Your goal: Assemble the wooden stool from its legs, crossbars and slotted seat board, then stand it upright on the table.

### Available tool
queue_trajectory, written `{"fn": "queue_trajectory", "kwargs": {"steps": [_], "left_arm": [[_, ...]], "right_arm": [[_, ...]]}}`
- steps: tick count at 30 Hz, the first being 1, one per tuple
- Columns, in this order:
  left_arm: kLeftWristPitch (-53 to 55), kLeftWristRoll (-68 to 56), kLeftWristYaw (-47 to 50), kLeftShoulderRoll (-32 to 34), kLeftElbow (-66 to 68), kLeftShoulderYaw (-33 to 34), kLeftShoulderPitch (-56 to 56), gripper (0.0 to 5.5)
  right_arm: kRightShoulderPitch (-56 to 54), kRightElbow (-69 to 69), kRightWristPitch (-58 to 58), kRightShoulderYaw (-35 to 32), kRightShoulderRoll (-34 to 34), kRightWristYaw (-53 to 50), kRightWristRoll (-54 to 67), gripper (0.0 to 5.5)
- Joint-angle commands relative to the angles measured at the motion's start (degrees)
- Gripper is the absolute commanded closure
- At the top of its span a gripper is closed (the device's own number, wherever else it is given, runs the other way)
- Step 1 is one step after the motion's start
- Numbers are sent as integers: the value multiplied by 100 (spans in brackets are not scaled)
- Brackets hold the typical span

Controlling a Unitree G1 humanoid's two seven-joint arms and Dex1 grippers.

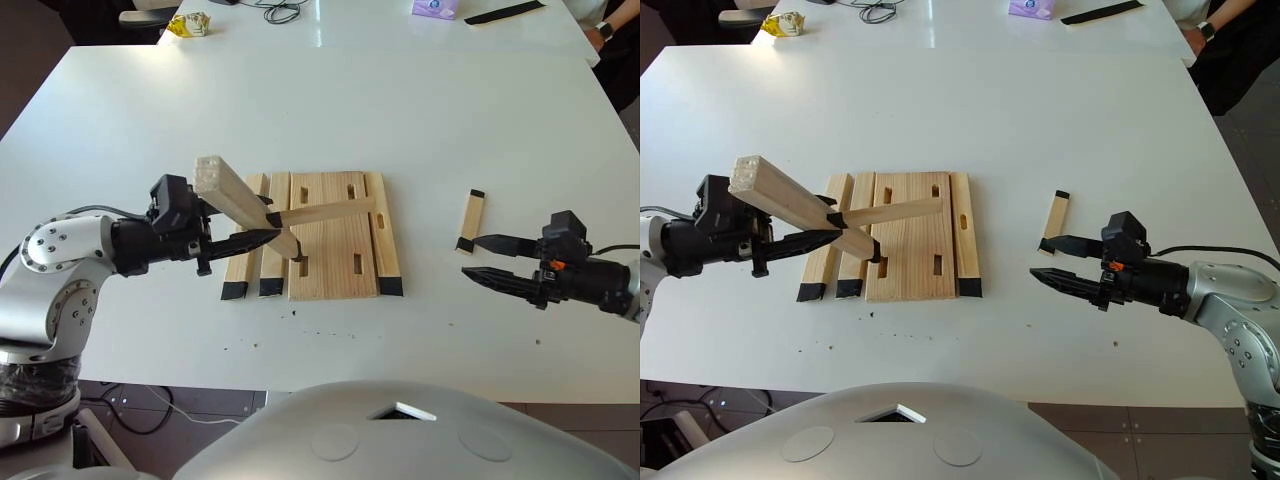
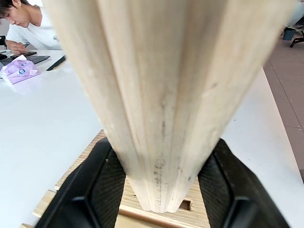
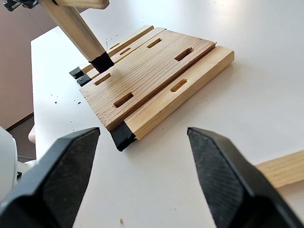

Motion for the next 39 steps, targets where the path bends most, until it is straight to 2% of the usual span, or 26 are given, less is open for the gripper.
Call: {"fn": "queue_trajectory", "kwargs": {"steps": [1,8,30,39], "left_arm": [[-131,69,0,-45,-149,3,129,342],[-143,43,147,-206,-359,-121,207,342],[-953,536,-505,107,-202,-182,966,342],[-1005,530,-659,261,-61,-207,882,342]], "right_arm": [[-20,-61,-2,-79,-30,-18,-4,209],[-154,-50,33,3,-45,-16,12,209],[-39,-136,52,-95,42,-72,61,209],[63,-237,29,-84,187,-232,53,209]]}}
